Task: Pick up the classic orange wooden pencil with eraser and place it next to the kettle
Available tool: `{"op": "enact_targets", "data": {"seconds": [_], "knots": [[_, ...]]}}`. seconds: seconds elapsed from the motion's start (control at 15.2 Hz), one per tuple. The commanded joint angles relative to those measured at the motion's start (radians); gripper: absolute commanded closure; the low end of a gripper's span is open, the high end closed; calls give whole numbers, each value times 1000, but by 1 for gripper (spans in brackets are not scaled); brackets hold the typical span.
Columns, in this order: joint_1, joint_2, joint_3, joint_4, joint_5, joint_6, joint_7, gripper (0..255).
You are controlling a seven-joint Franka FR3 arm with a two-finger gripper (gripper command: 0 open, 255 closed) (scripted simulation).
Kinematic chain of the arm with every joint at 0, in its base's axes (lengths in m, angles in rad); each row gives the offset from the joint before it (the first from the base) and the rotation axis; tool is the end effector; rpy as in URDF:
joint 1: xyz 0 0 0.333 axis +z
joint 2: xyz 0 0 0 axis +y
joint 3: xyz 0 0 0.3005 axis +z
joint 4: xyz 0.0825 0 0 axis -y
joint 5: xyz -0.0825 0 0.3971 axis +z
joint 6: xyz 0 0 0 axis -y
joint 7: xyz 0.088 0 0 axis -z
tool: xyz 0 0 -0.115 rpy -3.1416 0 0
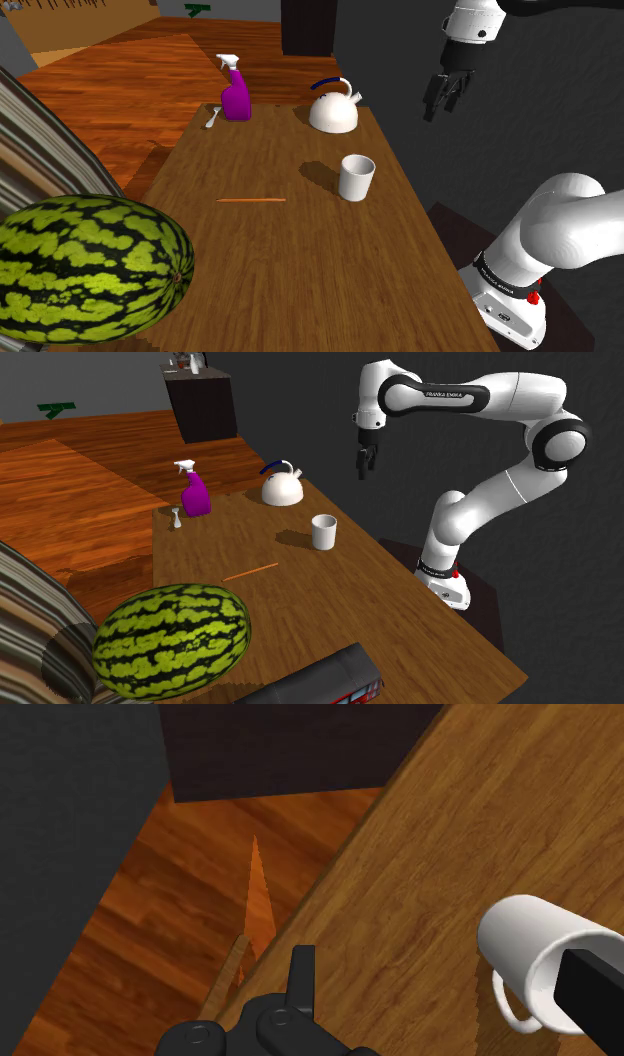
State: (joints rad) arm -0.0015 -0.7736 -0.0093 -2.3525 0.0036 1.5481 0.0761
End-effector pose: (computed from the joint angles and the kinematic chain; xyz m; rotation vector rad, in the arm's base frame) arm 0.3312 -0.0038 0.5672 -3.1294 0.1317 0.0488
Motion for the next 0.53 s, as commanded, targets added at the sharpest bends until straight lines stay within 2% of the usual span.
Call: {"op": "enact_targets", "data": {"seconds": [0.0,0.46], "knots": [[0,0,0,0,0,0,0,0],[75,198,81,52,1,165,-42,0]]}}
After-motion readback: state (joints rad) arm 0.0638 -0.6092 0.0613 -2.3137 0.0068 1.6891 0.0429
